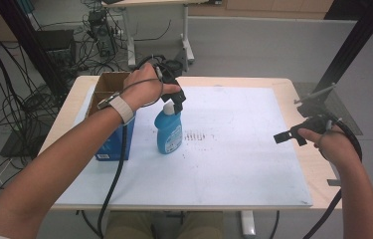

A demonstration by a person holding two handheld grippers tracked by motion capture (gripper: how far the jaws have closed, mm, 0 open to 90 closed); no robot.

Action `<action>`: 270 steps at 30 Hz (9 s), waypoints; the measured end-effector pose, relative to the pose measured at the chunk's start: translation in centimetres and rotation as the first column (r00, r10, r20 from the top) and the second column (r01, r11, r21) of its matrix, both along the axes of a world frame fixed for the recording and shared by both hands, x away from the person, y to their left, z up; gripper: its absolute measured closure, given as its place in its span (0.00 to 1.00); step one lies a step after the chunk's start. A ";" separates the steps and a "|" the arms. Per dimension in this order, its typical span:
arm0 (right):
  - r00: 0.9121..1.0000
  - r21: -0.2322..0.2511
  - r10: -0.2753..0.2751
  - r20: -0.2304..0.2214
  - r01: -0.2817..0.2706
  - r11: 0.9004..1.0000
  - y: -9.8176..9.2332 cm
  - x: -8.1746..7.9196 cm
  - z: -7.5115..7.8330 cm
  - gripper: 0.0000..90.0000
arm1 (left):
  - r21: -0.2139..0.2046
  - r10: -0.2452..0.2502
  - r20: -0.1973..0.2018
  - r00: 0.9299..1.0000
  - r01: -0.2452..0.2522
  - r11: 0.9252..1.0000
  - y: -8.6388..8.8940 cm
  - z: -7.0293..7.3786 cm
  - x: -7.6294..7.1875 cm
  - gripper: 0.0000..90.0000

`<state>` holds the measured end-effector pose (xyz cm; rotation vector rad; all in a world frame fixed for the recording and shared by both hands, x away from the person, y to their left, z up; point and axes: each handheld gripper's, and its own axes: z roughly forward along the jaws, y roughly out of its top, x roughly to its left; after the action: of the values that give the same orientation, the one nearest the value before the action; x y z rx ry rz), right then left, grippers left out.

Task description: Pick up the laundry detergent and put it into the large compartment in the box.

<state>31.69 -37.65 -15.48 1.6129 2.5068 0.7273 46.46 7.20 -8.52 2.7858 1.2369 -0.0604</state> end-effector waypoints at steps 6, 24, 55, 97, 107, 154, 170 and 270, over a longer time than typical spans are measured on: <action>1.000 0.001 0.000 0.000 0.000 1.000 0.1 0.0 0.0 0.11 | 0.000 0.001 0.000 1.000 -0.001 1.000 0.0 0.0 0.0 0.11; 1.000 0.001 -0.002 -0.001 0.002 1.000 0.1 0.0 0.0 0.11 | -0.005 0.005 0.000 1.000 -0.005 1.000 0.2 -0.2 0.0 0.11; 1.000 0.014 -0.007 -0.002 0.007 1.000 -0.2 -0.2 -0.4 0.11 | -0.012 0.003 0.013 1.000 -0.003 1.000 0.2 -1.1 -0.3 0.13; 1.000 0.034 -0.019 -0.010 0.020 0.999 -0.8 -0.5 -1.7 0.11 | 0.021 0.016 -0.001 1.000 -0.016 1.000 -0.9 -5.6 -0.9 0.12; 1.000 0.037 -0.021 -0.012 0.022 0.999 -0.9 -0.6 -2.0 0.11 | 0.024 0.016 -0.001 1.000 -0.016 1.000 -1.1 -6.3 -0.9 0.14; 1.000 0.049 -0.022 -0.011 0.023 0.999 -1.0 -0.5 -2.3 0.11 | 0.057 0.031 0.047 0.998 -0.034 0.998 -1.8 -7.1 -1.5 0.30; 1.000 0.049 -0.029 -0.007 0.029 0.998 -1.1 -0.8 -2.2 0.11 | 0.054 0.029 0.047 0.998 -0.032 0.998 -1.7 -7.0 -1.5 0.43; 1.000 0.039 -0.028 -0.007 0.028 0.999 -0.7 -0.7 -1.8 0.11 | 0.057 0.040 0.047 0.998 -0.042 0.997 -1.7 -7.0 -1.5 0.43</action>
<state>30.94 -38.30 -17.32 1.6625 2.4840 0.7739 44.91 5.47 -15.52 2.7923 1.3050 0.0423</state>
